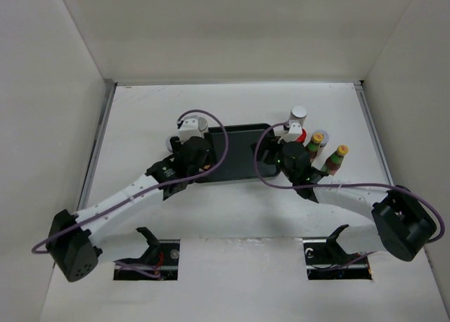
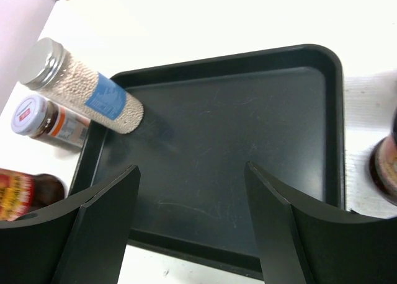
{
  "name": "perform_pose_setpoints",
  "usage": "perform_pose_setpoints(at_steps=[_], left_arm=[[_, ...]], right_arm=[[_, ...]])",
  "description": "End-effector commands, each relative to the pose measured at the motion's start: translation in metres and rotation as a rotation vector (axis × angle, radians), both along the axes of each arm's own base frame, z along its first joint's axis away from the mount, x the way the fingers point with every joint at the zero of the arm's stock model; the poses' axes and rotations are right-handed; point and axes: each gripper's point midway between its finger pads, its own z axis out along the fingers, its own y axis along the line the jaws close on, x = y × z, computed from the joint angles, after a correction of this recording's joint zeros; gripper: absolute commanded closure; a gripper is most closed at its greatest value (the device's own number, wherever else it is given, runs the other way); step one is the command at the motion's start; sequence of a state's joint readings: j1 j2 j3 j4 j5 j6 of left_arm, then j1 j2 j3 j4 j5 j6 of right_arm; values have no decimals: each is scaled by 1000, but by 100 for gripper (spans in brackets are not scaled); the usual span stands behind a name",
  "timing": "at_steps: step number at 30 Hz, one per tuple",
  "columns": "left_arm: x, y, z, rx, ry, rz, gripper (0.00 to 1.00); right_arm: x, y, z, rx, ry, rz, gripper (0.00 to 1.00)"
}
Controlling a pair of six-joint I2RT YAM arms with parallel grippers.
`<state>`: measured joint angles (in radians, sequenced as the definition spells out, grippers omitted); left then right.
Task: Organize the condiment bottles
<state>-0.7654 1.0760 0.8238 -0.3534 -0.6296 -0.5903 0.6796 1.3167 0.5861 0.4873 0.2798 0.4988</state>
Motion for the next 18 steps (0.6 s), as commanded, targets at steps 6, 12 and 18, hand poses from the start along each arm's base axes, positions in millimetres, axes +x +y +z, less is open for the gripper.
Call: perform_pose_setpoints(at_steps=[6,12,18], left_arm=[[78,-93,74,-136,-266,-81,59],[126,-108,53,-33,-280,-76,59],[152,-114,39,-8,-285,-78,59]], right_arm=[[7,-9,20,68,-57,-30,25],[6,-12,22,78,-61,-36,25],[7,-9,19,76,-55,-24,25]])
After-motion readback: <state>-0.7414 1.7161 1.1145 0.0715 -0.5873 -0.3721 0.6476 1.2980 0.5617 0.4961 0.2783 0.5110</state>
